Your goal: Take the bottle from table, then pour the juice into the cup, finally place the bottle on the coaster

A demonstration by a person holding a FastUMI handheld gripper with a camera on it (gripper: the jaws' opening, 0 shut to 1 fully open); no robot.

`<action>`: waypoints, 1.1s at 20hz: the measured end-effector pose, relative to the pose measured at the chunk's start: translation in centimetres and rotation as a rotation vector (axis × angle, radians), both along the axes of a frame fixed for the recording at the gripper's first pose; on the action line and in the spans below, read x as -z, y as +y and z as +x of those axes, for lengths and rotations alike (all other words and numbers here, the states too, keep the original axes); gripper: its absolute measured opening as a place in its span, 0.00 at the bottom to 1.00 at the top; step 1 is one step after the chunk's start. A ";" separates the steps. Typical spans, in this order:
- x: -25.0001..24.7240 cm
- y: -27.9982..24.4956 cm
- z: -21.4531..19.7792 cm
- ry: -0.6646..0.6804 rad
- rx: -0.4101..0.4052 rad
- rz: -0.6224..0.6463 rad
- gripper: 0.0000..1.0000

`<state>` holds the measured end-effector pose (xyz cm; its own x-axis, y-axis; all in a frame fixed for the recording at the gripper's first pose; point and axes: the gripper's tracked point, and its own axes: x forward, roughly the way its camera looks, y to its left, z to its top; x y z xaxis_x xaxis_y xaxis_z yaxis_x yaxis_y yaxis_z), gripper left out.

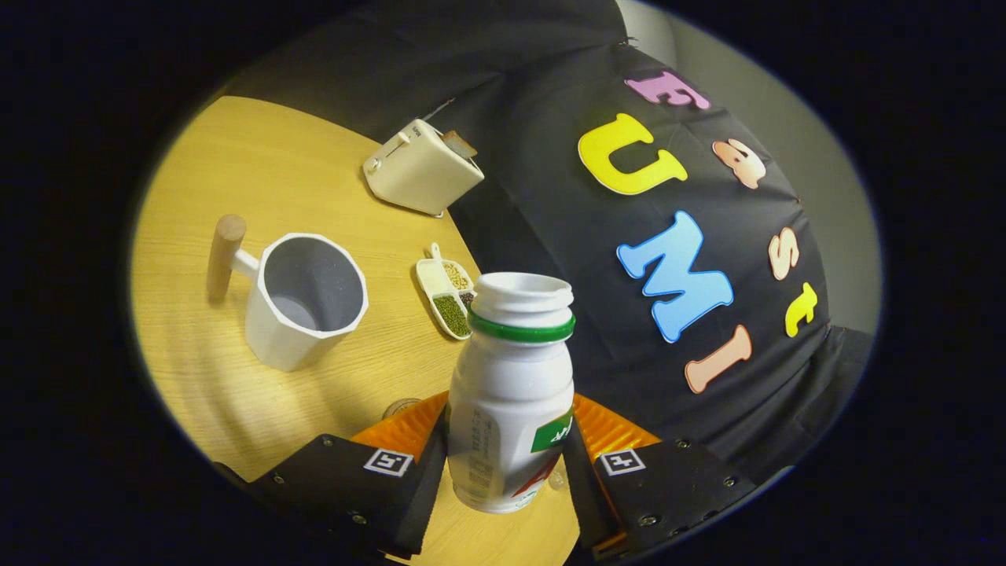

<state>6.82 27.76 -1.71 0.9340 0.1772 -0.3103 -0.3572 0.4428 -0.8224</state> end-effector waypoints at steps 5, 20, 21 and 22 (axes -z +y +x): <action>0.1 -0.2 -0.4 0.030 0.002 0.115 0.71; -1.4 0.0 -0.1 0.118 0.013 0.585 0.72; -1.6 0.0 -0.1 0.124 0.016 0.625 0.72; -2.0 0.0 0.1 0.128 0.017 0.656 0.72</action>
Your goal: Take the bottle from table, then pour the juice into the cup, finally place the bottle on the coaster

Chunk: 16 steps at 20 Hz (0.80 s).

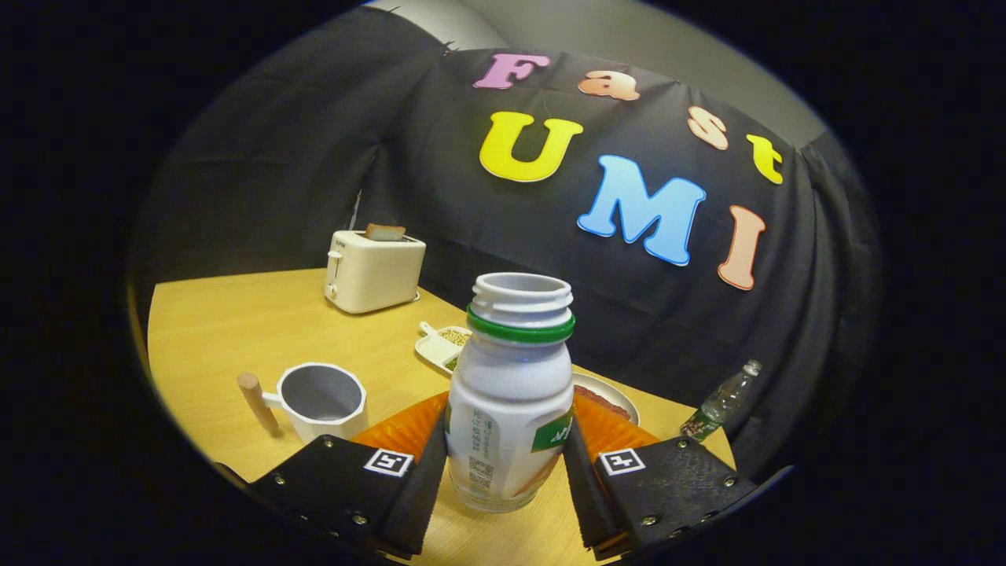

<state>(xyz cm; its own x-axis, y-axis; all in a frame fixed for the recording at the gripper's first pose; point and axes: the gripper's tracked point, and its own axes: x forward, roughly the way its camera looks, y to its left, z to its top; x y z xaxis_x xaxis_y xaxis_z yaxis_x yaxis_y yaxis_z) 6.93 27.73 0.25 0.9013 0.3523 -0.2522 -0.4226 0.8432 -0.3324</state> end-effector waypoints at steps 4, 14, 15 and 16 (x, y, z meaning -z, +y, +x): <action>-0.7 -0.7 0.5 -0.010 0.015 0.061 0.71; 1.1 -0.9 3.1 0.037 0.044 0.146 0.71; 1.4 -1.0 3.5 0.041 0.050 0.149 0.71; 1.9 -1.0 3.9 0.046 0.052 0.151 0.71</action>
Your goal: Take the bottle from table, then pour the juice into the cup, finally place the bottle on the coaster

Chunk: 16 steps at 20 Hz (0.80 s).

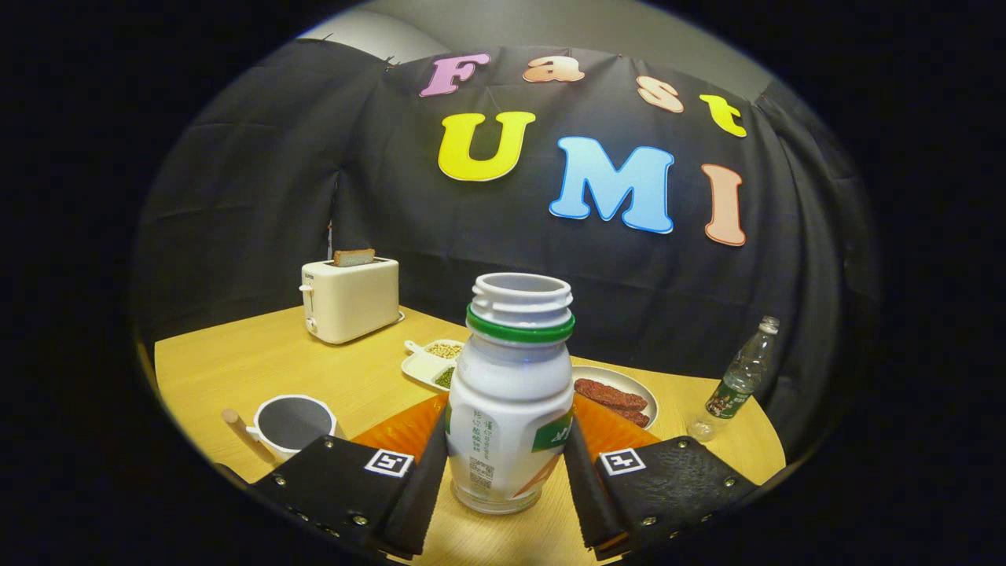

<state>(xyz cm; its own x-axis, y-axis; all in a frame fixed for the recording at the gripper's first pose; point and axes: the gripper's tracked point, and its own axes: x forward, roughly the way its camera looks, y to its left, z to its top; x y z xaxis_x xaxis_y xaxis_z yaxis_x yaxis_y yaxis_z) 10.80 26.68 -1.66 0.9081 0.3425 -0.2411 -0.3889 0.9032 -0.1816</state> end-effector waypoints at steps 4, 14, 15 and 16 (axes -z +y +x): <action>1.7 0.0 1.2 0.022 0.007 0.011 0.71; 4.3 -0.1 2.7 0.051 0.015 0.022 0.72; 4.4 -0.2 2.7 0.050 0.016 0.026 0.72; 4.4 -0.2 2.8 0.048 0.017 0.026 0.71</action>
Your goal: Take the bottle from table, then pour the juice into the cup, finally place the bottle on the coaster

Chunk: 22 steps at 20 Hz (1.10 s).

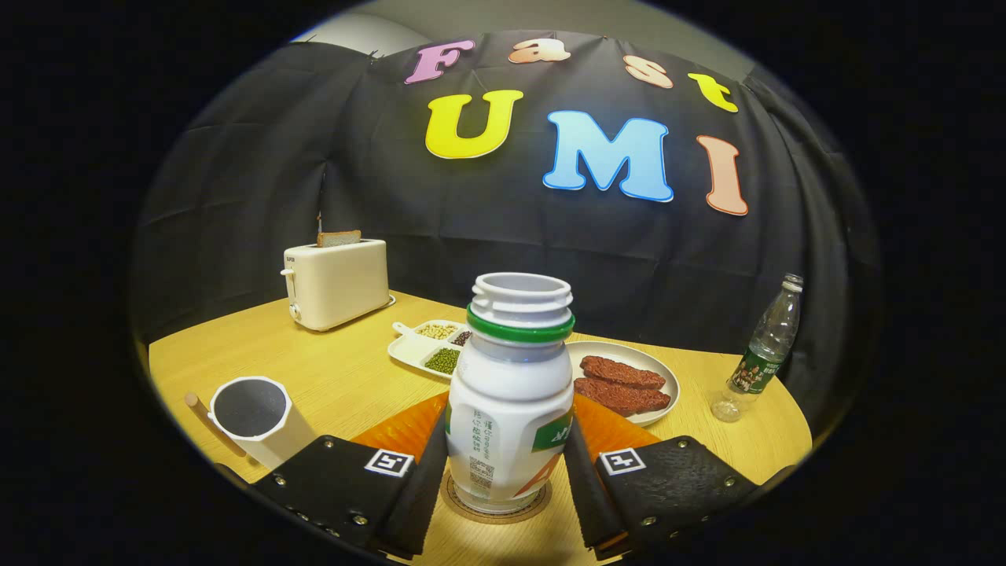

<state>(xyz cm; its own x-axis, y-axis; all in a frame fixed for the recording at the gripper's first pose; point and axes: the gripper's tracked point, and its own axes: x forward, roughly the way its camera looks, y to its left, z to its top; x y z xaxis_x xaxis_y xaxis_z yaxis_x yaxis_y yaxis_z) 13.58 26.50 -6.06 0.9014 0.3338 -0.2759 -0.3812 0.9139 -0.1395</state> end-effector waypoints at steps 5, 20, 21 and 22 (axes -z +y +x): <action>0.1 0.1 0.2 -0.017 -0.005 0.001 0.71; -13.9 -1.9 -3.9 -0.221 0.069 0.114 0.98; -15.4 -2.4 -4.6 -0.247 0.078 0.117 0.98; -16.9 -2.8 -5.2 -0.264 0.087 0.114 0.98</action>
